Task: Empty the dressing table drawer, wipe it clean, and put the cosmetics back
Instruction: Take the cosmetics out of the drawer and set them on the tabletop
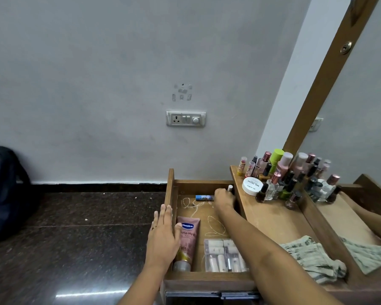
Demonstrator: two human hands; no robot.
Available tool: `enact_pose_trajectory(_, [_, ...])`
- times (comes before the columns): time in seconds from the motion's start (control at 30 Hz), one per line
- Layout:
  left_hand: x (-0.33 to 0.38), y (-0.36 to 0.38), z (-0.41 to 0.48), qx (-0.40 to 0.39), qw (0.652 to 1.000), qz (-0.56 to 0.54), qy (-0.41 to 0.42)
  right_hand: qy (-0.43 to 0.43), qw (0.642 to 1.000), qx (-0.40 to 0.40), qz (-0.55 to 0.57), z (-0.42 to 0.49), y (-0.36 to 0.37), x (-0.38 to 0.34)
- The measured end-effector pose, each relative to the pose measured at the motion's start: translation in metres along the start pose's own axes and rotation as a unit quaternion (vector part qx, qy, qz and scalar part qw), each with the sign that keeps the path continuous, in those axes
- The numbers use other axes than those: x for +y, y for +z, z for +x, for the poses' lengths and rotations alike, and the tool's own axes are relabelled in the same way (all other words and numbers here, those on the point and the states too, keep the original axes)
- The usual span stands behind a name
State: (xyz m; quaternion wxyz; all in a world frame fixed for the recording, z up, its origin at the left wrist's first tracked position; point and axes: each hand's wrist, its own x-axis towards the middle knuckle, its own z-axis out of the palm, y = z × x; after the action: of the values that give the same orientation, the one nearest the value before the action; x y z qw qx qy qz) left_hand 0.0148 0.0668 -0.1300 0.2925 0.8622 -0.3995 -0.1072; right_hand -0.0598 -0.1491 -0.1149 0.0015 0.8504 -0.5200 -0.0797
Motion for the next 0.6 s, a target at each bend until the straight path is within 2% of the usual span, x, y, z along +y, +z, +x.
enact_pose_trajectory(0.1, [0.000,0.000,0.000,-0.001,1.000,-0.004,0.004,-0.008,0.999,0.035,0.011,0.002,-0.015,-0.003])
enact_pose_trajectory(0.3, [0.000,-0.001,-0.001,-0.001,1.000,-0.011,0.006,-0.109,0.986,0.057,0.115,0.011,-0.092,0.003])
enact_pose_trajectory(0.43, [0.000,-0.002,-0.001,-0.007,1.000,-0.014,0.005,-0.095,0.981,0.085,0.147,0.027,-0.150,0.021])
enact_pose_trajectory(0.6, [0.002,-0.004,-0.002,-0.009,1.000,-0.022,0.003,-0.032,0.996,0.064,0.059,0.040,-0.187,0.039])
